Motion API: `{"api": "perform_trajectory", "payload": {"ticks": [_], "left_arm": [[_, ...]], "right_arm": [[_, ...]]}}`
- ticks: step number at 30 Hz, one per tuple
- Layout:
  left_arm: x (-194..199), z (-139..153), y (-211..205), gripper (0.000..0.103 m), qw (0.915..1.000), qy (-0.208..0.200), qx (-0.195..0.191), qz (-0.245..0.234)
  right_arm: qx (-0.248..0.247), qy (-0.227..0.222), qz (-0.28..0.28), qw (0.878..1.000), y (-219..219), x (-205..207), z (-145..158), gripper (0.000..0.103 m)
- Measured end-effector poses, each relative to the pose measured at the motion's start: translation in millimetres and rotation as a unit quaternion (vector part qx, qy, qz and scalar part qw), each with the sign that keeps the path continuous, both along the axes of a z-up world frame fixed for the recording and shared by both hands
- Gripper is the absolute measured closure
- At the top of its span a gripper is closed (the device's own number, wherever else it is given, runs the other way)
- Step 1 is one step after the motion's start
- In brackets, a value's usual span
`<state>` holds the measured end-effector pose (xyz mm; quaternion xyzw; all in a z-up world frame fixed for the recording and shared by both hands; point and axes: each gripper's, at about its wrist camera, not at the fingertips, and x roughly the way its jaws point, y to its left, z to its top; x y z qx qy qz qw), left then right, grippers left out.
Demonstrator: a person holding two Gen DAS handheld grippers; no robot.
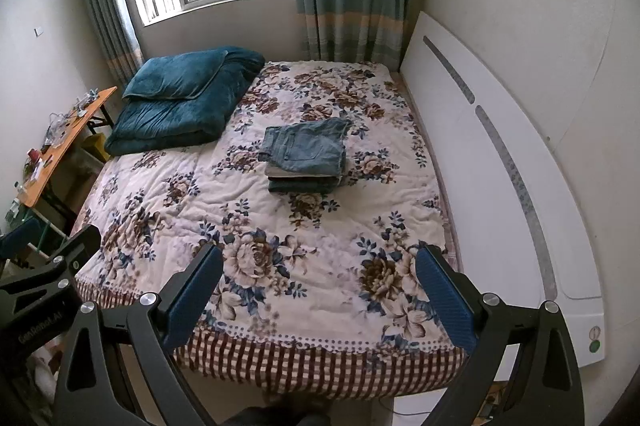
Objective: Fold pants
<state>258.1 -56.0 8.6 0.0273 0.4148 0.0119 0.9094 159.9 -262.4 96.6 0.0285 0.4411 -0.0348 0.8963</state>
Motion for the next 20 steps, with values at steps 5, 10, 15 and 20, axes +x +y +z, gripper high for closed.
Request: {"api": "perform_trajectory", "payload": {"ticks": [5, 10, 15, 20], "left_arm": [[0.1, -0.6, 0.1, 0.002, 1.0, 0.0, -0.001, -0.002], [0.4, -0.2, -0.1, 0.002, 1.0, -0.001, -0.002, -0.002], [0.1, -0.6, -0.1, 0.002, 1.0, -0.001, -0.001, -0.003], [0.7, 2.0, -1.8, 0.002, 1.0, -0.009, 0.0, -0.004]], "right_arm": [[0.0, 0.0, 0.0, 1.0, 0.4, 0.1, -0.5, 0.004], [0.0, 0.0, 0.001, 1.0, 0.8, 0.5, 0.1, 0.004], [-0.001, 0.0, 0.001, 1.0, 1.5, 0.9, 0.9, 0.004], [0.001, 0.001, 0.001, 1.0, 2.5, 0.6, 0.1, 0.004]]}}
